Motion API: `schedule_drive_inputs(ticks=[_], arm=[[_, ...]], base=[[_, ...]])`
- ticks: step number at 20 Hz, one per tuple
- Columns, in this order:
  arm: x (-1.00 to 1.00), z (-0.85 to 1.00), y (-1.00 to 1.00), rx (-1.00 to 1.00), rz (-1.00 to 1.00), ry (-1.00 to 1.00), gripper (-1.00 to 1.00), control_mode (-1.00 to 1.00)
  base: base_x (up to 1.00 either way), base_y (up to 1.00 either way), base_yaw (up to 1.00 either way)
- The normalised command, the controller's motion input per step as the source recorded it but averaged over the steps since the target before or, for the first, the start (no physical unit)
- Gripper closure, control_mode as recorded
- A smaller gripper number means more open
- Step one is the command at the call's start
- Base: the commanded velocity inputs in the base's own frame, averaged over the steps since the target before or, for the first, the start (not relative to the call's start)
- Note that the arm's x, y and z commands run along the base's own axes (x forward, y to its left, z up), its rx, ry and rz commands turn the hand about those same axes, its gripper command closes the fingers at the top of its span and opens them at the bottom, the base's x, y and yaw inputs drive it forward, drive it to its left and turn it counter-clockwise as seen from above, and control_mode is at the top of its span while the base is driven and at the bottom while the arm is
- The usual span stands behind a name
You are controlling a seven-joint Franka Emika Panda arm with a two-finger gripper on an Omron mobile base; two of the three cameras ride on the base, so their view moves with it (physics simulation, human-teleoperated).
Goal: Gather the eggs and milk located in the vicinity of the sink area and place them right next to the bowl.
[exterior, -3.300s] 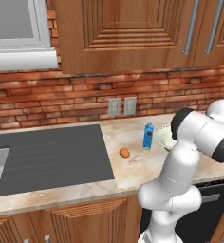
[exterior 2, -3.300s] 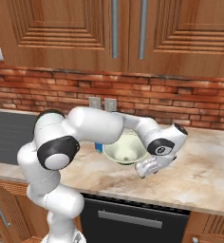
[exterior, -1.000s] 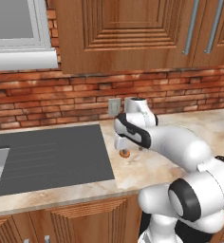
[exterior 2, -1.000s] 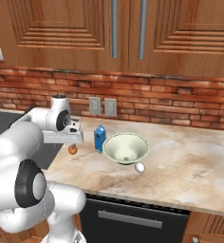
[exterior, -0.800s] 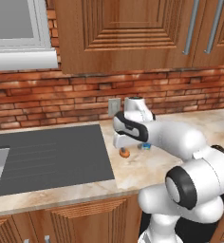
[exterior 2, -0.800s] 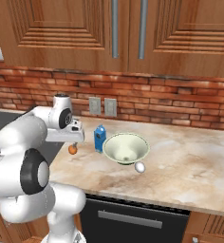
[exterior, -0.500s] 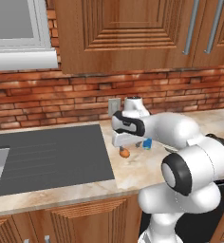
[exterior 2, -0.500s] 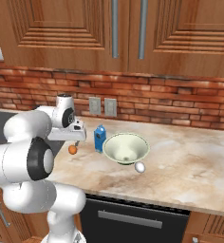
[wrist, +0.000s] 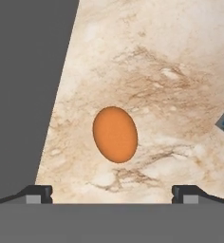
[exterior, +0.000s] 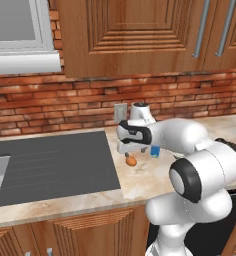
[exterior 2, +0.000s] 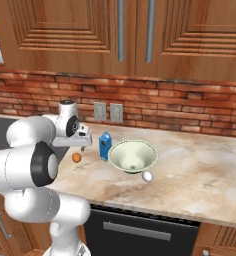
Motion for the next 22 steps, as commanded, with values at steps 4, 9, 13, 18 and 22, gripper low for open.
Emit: schedule_drive_inputs(ticks=[4, 9, 13, 18, 22], arm=[[0.03, -0.02, 0.0, 0.0, 0.0, -0.14, -1.0, -1.0], [0.06, -0.14, 0.0, 0.0, 0.0, -0.09, -1.0, -1.0], [0.07, -0.22, 0.01, 0.0, 0.0, -0.05, -1.0, -1.0], [0.0, -0.1, 0.06, 0.0, 0.0, 0.0, -1.0, -1.0], [0.0, -0.22, 0.08, 0.0, 0.0, 0.0, -1.0, -1.0]], base=[[0.0, 0.0, 0.0], [0.0, 0.0, 0.0], [0.0, 0.0, 0.0], [0.0, 0.0, 0.0], [0.0, 0.0, 0.0]])
